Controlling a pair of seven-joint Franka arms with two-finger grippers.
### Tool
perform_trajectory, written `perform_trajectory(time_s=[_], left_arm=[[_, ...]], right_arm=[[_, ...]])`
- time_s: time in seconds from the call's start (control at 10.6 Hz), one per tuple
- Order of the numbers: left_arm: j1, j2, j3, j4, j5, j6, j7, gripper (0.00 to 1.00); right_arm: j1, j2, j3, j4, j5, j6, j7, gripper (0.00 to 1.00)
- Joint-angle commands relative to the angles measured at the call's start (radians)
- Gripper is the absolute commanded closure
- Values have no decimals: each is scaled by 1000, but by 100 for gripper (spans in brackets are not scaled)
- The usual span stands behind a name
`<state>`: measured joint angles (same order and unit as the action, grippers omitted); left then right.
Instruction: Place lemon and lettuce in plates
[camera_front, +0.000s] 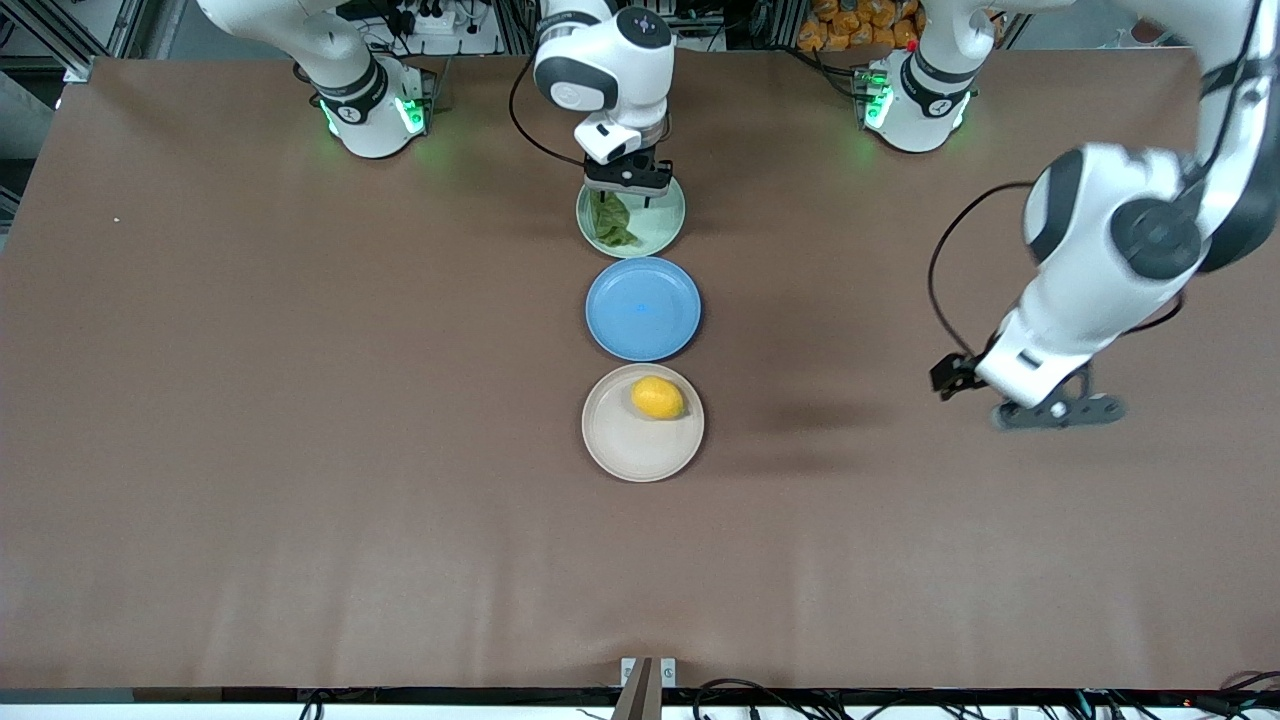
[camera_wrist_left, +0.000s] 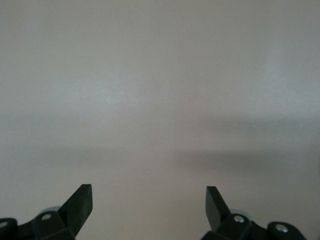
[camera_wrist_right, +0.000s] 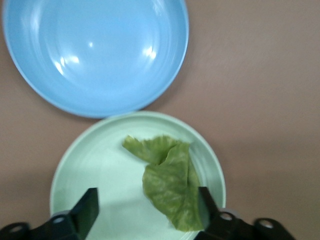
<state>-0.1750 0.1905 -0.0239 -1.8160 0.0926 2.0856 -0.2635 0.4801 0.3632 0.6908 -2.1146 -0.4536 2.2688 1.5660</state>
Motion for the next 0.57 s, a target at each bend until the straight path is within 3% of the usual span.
perform_trajectory(time_s=[0.0, 0.19, 0.28, 0.47], left_arm=[[2, -138, 19, -45, -27, -76, 78, 0], [2, -170, 24, -2, -27, -171, 101, 0], [2, -158, 22, 77, -31, -271, 108, 0], [2, -131, 22, 211, -60, -416, 138, 0]], right_arm=[[-84, -166, 58, 28, 94, -64, -45, 0], [-138, -252, 58, 106, 259, -168, -214, 0], [-168, -280, 55, 169, 326, -261, -297, 0], [-198, -300, 20, 307, 358, -453, -429, 0]])
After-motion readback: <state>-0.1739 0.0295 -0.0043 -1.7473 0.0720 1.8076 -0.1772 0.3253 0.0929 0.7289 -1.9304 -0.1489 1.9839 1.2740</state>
